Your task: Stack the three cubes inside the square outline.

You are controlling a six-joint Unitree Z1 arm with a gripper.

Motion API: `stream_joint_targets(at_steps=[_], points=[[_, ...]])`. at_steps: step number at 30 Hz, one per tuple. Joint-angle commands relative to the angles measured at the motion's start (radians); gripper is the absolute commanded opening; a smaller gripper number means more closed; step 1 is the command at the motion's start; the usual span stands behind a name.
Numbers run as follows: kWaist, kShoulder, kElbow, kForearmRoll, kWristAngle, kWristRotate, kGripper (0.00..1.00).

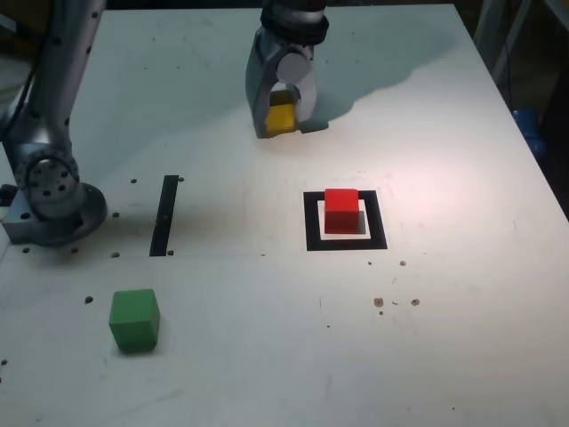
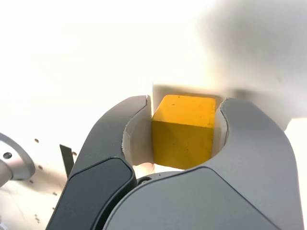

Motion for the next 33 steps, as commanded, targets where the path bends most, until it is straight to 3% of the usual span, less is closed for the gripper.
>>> stream_joint_targets(at_steps=[1,12,23,33], points=[[-0.039,-0.015,-0.035,0.035,0.002,-0.012,0.30],[-0.239,-0.040,-0.170,0.185,-0.028,-0.083,0.30],[-0.414,-0.048,-0.187,0.195,-0.064,-0.164,0.30],[-0.510,-0.033,-0.203,0.195,-0.087,-0.211,0.30]])
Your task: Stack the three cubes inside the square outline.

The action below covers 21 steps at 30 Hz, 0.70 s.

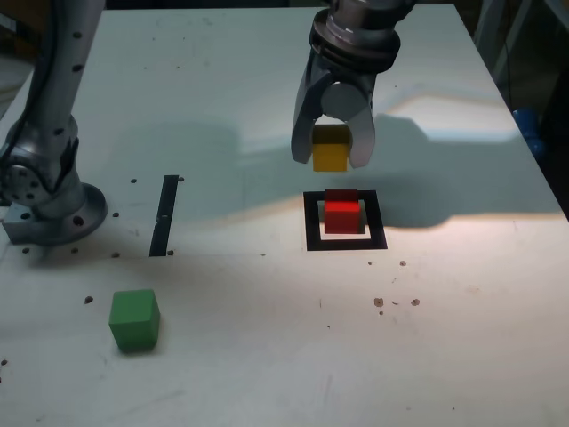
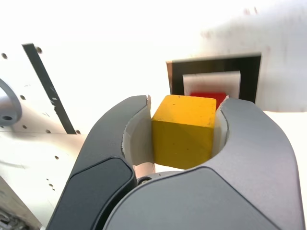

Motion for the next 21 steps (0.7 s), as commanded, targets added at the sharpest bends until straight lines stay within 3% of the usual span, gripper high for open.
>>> stream_joint_targets(at_steps=[1,21], points=[[-0.015,0.010,-0.009,0.004,-0.005,-0.009,0.30],[-0.067,0.088,-0.051,-0.001,-0.032,-0.030,0.30]])
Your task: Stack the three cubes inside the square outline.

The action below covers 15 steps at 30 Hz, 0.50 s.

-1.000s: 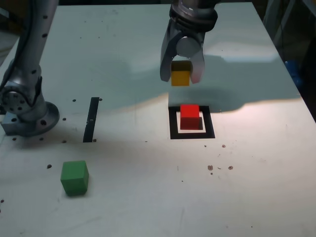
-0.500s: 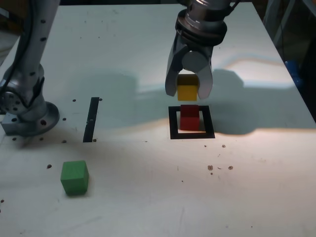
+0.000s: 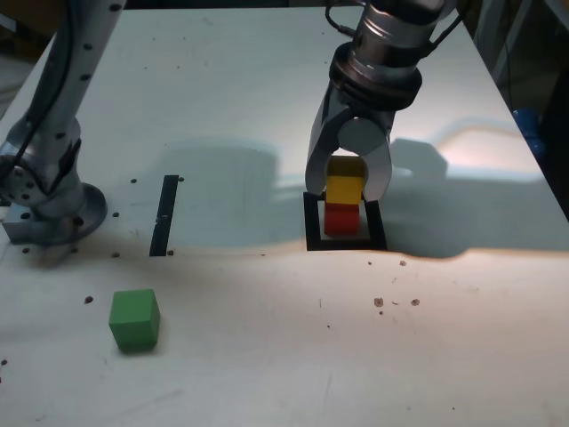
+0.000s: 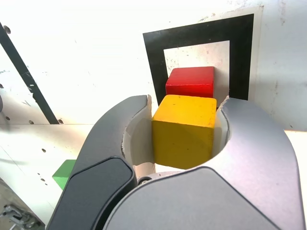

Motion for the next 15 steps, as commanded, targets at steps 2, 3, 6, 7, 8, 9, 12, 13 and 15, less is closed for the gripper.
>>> stream_joint_targets(at_steps=[2,3,6,7,8,9,12,13,15], points=[[-0.001,0.009,-0.005,0.000,0.000,-0.001,0.30],[-0.001,0.011,-0.005,0.000,0.000,-0.001,0.31],[0.000,0.015,-0.003,-0.001,0.002,0.001,0.50],[0.000,0.017,-0.002,-0.001,0.002,0.001,0.61],[0.001,0.018,-0.001,-0.002,0.003,0.002,0.71],[0.001,0.019,0.000,-0.002,0.004,0.003,0.81],[0.002,0.019,0.002,-0.001,0.007,0.004,0.99],[0.002,0.018,0.002,-0.001,0.008,0.004,1.00],[0.002,0.016,0.002,0.001,0.010,0.004,1.00]])
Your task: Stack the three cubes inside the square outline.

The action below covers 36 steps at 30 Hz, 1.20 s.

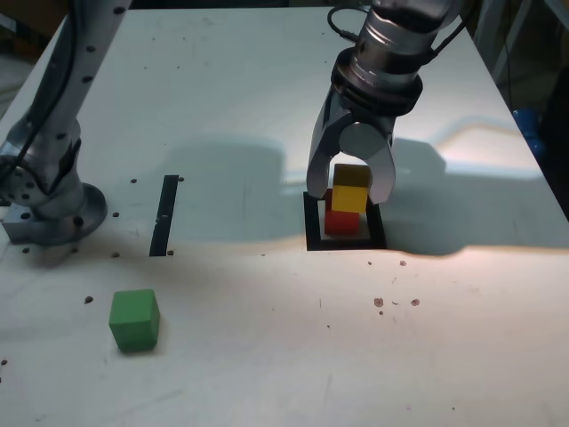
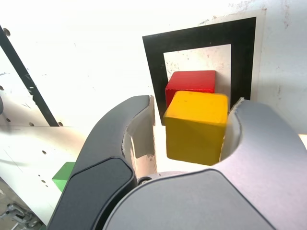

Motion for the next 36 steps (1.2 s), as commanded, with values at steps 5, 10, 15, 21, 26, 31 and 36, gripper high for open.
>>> stream_joint_targets(at_steps=[5,10,15,21,26,31,36], points=[[0.001,-0.008,0.007,0.004,0.006,0.001,1.00],[0.001,-0.045,0.025,0.008,0.016,-0.002,1.00],[0.001,-0.123,0.075,0.014,0.038,-0.010,1.00],[-0.015,-0.224,0.183,0.010,0.056,-0.020,1.00],[-0.075,-0.325,0.313,-0.013,0.057,-0.082,1.00],[-0.160,-0.423,0.435,-0.044,0.045,-0.198,1.00],[-0.250,-0.490,0.525,-0.074,0.016,-0.308,1.00]])
